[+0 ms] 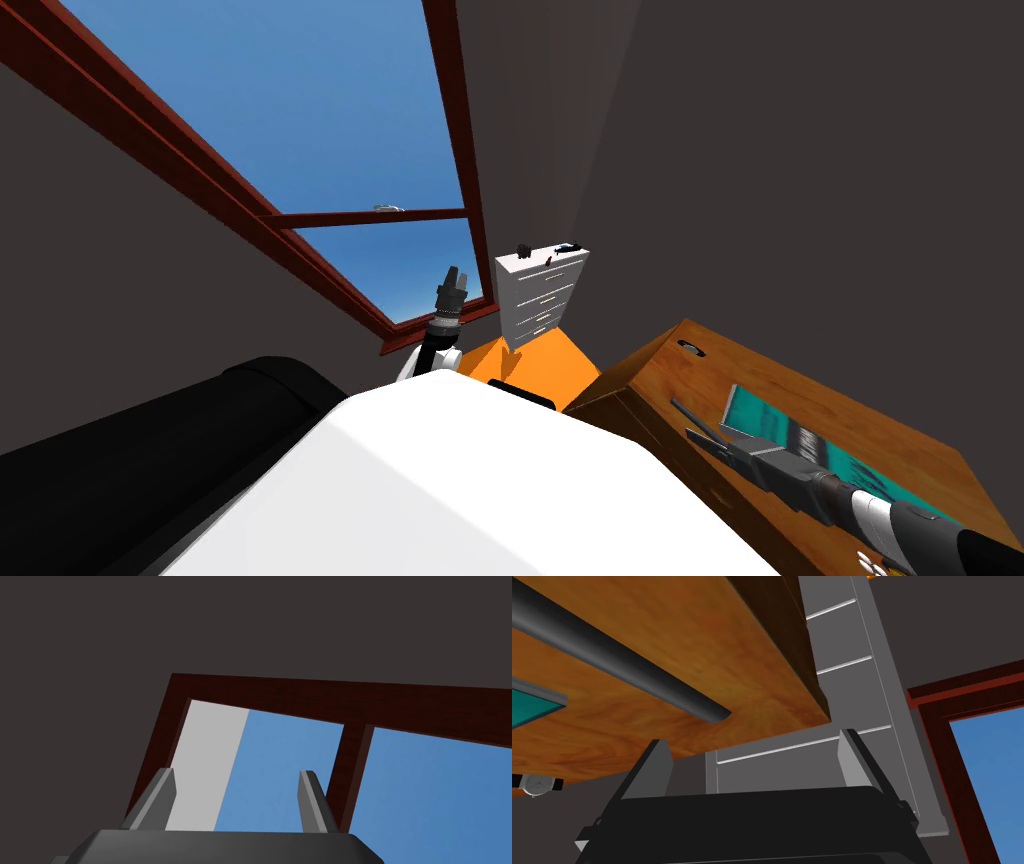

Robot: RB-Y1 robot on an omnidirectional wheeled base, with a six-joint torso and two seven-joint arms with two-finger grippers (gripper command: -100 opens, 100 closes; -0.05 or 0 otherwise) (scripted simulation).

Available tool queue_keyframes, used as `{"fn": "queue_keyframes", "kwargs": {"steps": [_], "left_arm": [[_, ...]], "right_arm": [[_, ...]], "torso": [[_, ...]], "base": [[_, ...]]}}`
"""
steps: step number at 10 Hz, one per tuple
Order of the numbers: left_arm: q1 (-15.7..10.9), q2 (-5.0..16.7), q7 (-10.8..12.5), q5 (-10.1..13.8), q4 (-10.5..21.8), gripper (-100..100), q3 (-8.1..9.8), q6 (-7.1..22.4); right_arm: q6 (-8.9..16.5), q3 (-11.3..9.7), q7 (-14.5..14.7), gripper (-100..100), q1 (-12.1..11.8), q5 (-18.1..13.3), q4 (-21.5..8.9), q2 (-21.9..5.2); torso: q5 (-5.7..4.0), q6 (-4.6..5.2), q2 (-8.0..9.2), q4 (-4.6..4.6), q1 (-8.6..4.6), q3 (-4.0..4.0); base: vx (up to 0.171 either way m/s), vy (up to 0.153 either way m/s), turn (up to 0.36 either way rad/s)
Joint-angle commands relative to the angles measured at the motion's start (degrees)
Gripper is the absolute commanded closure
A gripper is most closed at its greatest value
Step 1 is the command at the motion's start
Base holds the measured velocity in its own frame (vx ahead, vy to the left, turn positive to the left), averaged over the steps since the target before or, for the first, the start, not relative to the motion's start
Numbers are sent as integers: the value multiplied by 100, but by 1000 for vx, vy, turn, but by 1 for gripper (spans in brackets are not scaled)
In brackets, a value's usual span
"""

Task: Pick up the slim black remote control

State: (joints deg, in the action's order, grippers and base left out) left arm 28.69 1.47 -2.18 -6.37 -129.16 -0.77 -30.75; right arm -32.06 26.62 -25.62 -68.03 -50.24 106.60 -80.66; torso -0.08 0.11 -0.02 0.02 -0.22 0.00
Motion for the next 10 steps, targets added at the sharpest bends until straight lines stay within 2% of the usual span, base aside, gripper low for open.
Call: {"fn": "queue_keyframes", "kwargs": {"steps": [1,2,7,10], "left_arm": [[0,0,0,0,0,0,0,0],[-1,0,0,0,0,0,0,0],[0,0,0,0,0,0,0,0],[0,0,0,0,0,0,0,0]], "right_arm": [[1,-33,-27,-100,-128,-157,-163,-286],[1,-33,-27,-100,-128,-157,-163,-332],[-121,46,-127,-100,-714,-679,-640,-1280],[-167,71,-167,-100,-915,-860,-783,-1621]], "torso": [[0,0,0,0,0,0],[1,-4,-4,-1,4,-2],[1,-1,1,0,2,0],[3,1,-2,0,10,-1]], "base": [[-31,-35,169],[-26,-27,113],[-50,-38,233],[-43,-23,137]]}}
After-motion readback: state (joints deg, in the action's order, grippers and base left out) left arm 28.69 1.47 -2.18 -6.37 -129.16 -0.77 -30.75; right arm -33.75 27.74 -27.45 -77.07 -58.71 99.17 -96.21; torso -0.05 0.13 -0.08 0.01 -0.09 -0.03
